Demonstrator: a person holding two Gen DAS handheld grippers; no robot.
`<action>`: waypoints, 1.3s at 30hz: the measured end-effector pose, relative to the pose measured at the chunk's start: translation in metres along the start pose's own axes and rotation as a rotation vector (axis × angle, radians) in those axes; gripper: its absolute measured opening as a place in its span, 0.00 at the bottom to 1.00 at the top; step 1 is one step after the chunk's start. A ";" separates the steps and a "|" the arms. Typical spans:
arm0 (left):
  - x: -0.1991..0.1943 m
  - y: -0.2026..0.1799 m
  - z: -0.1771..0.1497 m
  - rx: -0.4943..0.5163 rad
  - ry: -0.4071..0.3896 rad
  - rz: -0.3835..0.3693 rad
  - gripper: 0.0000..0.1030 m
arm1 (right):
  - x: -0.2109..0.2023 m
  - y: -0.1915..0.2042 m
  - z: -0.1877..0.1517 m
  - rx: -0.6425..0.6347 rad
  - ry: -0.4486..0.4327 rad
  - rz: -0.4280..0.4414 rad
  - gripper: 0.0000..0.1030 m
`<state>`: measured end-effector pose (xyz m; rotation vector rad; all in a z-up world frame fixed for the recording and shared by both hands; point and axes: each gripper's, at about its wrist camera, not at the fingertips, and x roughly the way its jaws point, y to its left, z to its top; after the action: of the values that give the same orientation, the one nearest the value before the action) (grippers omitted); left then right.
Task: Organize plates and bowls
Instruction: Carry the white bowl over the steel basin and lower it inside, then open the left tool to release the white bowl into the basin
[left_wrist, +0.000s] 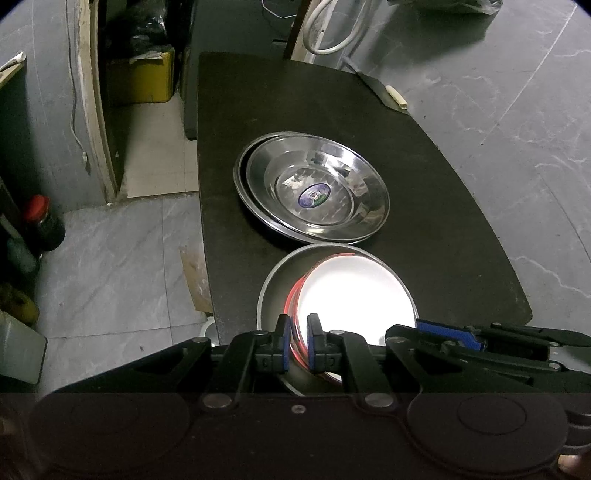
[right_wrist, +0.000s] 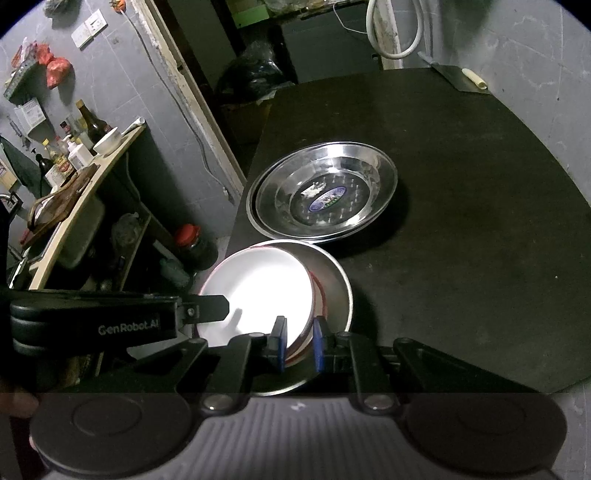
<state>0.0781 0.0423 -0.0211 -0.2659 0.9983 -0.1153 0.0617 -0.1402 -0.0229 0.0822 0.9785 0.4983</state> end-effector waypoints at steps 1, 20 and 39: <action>0.000 0.000 0.000 0.000 -0.001 0.001 0.09 | 0.000 0.000 0.000 0.002 0.001 0.000 0.16; -0.011 0.008 0.000 -0.068 -0.050 0.008 0.46 | -0.007 -0.004 0.003 -0.015 -0.035 -0.014 0.30; -0.053 0.039 -0.004 -0.156 -0.290 0.115 0.99 | -0.035 -0.023 0.010 -0.021 -0.141 -0.150 1.00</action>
<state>0.0447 0.0910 0.0092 -0.3563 0.7322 0.1043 0.0628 -0.1745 0.0035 0.0239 0.8337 0.3599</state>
